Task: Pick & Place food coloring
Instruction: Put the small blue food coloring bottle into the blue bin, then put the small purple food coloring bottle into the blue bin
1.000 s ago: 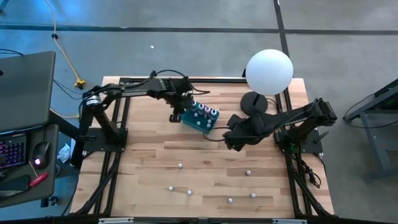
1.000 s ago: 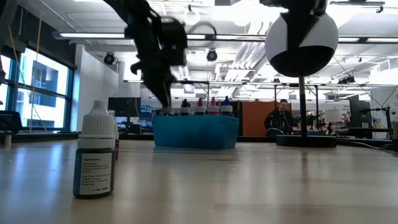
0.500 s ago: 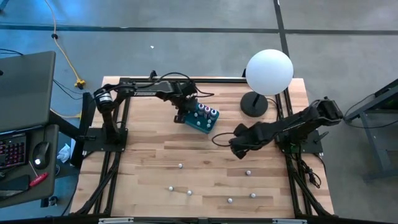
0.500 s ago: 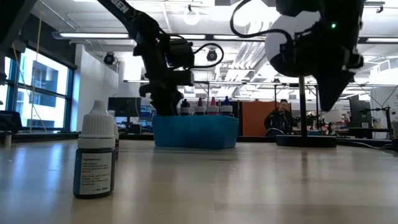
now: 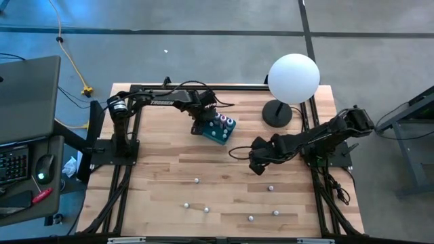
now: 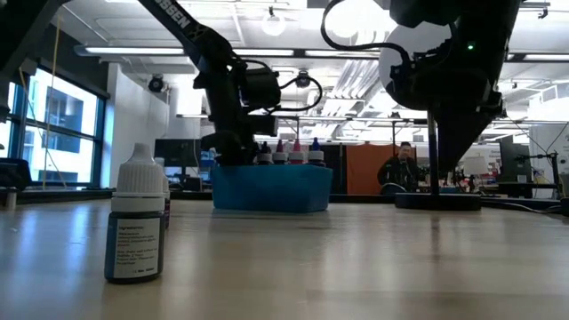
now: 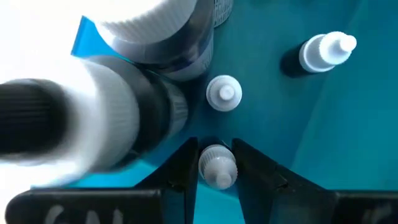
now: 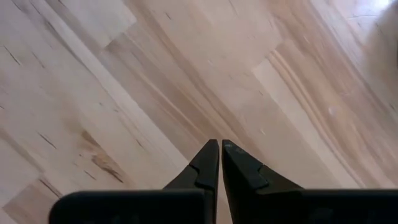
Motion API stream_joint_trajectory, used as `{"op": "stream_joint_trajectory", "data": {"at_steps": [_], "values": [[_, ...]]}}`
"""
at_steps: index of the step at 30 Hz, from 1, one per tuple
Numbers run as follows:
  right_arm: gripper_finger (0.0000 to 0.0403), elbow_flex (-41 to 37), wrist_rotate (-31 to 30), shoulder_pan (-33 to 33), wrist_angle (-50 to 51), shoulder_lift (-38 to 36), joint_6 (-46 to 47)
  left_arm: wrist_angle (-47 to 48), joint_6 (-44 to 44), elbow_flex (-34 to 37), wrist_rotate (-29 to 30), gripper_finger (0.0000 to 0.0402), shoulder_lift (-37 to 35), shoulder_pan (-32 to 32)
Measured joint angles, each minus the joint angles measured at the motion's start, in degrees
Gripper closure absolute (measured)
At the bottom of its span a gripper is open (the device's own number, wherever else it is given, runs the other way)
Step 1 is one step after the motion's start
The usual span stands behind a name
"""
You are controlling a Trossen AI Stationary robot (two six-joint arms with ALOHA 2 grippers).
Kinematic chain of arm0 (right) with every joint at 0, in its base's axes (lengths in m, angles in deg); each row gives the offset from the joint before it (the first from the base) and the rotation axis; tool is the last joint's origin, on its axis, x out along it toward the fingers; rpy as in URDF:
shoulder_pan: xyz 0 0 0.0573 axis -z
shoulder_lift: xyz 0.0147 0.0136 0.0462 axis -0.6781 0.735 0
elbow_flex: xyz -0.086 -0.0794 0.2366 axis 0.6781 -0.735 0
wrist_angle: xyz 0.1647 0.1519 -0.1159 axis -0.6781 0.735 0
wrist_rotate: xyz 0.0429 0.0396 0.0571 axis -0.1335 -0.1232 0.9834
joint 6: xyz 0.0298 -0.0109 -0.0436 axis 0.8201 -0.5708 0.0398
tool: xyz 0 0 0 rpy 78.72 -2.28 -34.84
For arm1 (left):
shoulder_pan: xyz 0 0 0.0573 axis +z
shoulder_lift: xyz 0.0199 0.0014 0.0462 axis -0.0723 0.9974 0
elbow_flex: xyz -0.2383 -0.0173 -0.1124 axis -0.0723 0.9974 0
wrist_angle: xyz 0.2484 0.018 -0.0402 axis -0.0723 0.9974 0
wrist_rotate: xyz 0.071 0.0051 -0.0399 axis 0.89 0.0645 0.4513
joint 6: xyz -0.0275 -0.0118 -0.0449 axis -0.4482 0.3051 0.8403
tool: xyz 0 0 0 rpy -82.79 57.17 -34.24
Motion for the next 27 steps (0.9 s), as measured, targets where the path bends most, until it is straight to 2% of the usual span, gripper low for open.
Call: {"op": "stream_joint_trajectory", "data": {"at_steps": [8,14,20,25,27], "values": [[0.0391,0.0,0.3,0.0,-2.5,0.0,0.0,0.2,0.0,0.0,0.4,0.0319,-0.1,0.0],[0.0391,0.0,1.5,0.0,-4.0,0.0,-1.5,0.5,-0.1,0.0,0.5,0.0272,-0.2,0.0],[0.0391,0.0,1.1,0.0,-6.0,0.0,-9.7,4.0,-1.7,-1.7,0.6,0.0232,-0.2,0.0],[0.0391,0.0,-1.6,0.2,-10.4,0.0,-22.9,14.4,-1.6,-9.1,-0.7,0.0230,-0.2,0.0],[0.0391,0.0,-0.4,0.8,-12.7,0.0,-25.4,18.9,-1.6,-12.8,-2.7,0.0229,-0.2,0.0]]}}
